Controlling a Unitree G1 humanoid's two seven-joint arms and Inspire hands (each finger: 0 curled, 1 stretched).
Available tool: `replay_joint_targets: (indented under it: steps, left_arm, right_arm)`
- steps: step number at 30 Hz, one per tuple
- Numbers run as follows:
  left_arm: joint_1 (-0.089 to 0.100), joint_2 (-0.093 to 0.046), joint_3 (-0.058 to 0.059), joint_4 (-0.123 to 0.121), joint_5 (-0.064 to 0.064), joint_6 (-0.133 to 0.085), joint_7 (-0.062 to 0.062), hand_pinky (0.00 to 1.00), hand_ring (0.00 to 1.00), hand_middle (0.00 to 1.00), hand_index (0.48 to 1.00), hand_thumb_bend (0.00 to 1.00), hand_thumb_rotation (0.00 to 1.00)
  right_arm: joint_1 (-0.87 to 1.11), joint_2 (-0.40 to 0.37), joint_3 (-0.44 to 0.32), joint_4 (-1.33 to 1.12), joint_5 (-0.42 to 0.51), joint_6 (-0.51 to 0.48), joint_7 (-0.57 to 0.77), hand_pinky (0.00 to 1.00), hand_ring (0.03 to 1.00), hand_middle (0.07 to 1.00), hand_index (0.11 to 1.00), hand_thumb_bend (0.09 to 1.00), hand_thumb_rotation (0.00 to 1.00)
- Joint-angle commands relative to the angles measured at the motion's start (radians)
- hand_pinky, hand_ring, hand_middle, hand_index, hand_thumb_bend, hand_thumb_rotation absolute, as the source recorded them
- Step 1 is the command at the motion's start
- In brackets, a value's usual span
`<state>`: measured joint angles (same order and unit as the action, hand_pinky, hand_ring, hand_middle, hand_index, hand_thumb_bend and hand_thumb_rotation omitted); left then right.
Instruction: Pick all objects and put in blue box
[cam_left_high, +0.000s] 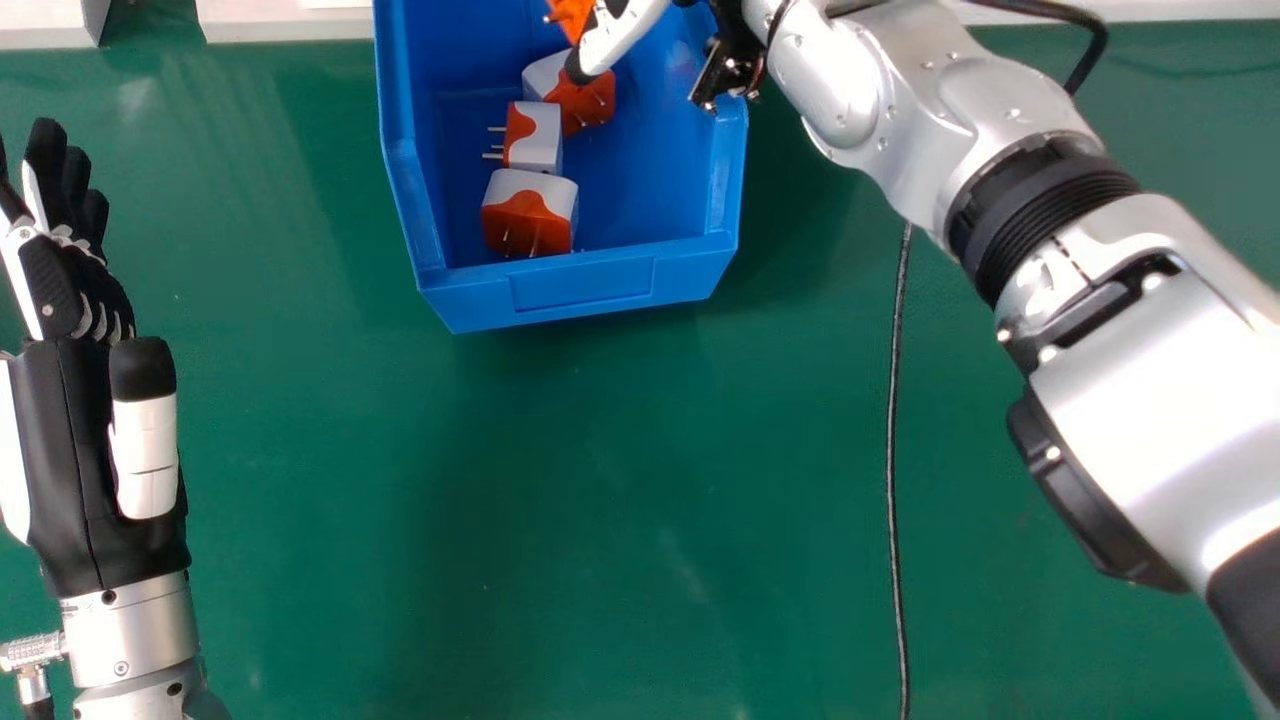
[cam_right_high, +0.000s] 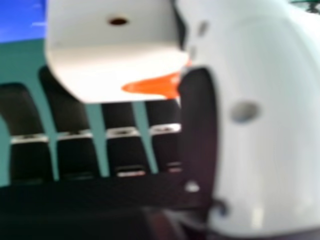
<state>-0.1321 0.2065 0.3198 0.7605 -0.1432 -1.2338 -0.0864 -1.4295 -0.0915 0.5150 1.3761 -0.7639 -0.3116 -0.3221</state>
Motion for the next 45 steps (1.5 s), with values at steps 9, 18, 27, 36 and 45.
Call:
replay_joint_targets:
  steps: [9, 18, 27, 36, 45]
  left_arm:
    - [-0.007, 0.004, 0.001, -0.008, 0.003, -0.021, -0.001, 1.0, 1.0, 1.0, 0.927, 0.92, 0.96]
    - [-0.011, 0.001, 0.001, -0.001, -0.001, -0.022, -0.001, 1.0, 1.0, 1.0, 0.922, 0.91, 0.96]
    - [-0.021, -0.001, 0.001, 0.005, 0.002, -0.023, 0.003, 1.0, 1.0, 1.0, 0.92, 0.91, 0.96]
    - [-0.029, -0.001, 0.001, 0.016, -0.005, -0.025, 0.0, 1.0, 1.0, 1.0, 0.918, 0.91, 0.95]
    - [-0.032, 0.004, -0.006, 0.019, -0.023, -0.018, -0.017, 1.0, 1.0, 1.0, 0.919, 0.91, 0.95]
  right_arm:
    - [-0.039, 0.069, 0.072, 0.011, -0.075, 0.088, -0.059, 0.33, 0.381, 0.491, 0.508, 0.517, 0.0]
    - [-0.022, 0.13, 0.161, 0.019, -0.157, 0.13, -0.067, 0.3, 0.37, 0.472, 0.518, 0.515, 0.0]
    - [-0.007, 0.14, 0.081, 0.021, -0.059, 0.134, 0.12, 0.27, 0.38, 0.473, 0.523, 0.515, 0.0]
    - [-0.017, 0.128, 0.068, 0.016, -0.051, 0.145, 0.193, 0.54, 0.671, 0.744, 0.79, 0.846, 0.17]
    - [-0.018, 0.122, 0.07, 0.015, -0.055, 0.152, 0.218, 0.77, 0.912, 0.945, 0.954, 0.969, 0.37]
